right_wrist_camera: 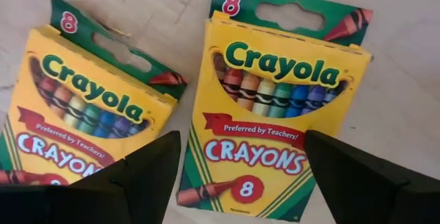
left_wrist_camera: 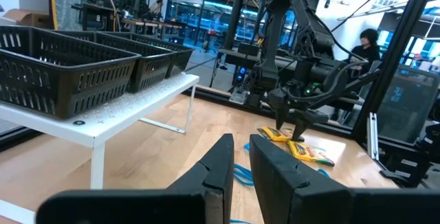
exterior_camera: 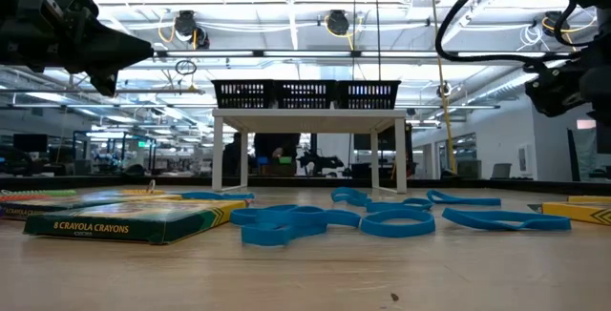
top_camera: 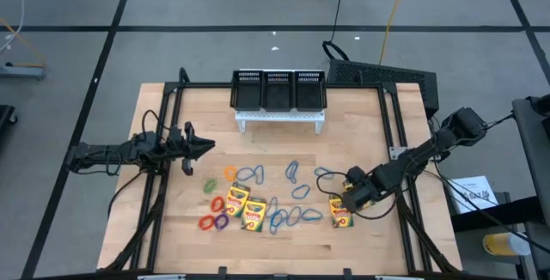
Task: Pick & Place Office Desk Supplies
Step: Put the crayon box into the right black bin
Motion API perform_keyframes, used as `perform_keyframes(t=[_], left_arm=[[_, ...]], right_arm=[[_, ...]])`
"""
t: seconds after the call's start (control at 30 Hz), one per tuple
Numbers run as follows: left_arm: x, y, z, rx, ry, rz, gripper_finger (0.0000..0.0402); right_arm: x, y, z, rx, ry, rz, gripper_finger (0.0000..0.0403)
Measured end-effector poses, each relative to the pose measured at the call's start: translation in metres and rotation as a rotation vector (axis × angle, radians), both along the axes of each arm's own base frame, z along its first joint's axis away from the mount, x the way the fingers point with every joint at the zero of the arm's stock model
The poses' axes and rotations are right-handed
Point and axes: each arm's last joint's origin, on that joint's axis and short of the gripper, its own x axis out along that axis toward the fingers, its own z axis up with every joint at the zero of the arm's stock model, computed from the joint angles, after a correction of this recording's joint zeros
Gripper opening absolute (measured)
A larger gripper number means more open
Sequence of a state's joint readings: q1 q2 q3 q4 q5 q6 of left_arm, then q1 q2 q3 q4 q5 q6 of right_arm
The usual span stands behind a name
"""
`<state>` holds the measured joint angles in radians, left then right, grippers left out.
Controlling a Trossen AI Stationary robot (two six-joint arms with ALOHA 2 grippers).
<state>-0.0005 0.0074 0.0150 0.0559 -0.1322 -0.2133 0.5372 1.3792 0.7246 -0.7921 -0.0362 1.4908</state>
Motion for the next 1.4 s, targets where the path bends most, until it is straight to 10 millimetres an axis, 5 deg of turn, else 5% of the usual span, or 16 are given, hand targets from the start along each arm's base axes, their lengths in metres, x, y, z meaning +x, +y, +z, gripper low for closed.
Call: perform_keyframes(t=[0.53, 0.9, 1.4], left_arm=[[0.0, 0.0, 0.0, 0.0, 0.0, 0.0, 0.0056], [0.0, 0.0, 0.0, 0.0, 0.0, 0.0, 0.0056], [0.0, 0.0, 0.0, 0.0, 0.0, 0.0, 0.0056]], right_arm=[[-0.003, -0.012, -0.001, 0.067, 0.128, -0.024, 0.0306], [-0.019, -0.014, 0.017, -0.066, 0.223, -0.065, 0.0307], [-0.023, -0.013, -0.01, -0.051, 0.098, -0.011, 0.0307]])
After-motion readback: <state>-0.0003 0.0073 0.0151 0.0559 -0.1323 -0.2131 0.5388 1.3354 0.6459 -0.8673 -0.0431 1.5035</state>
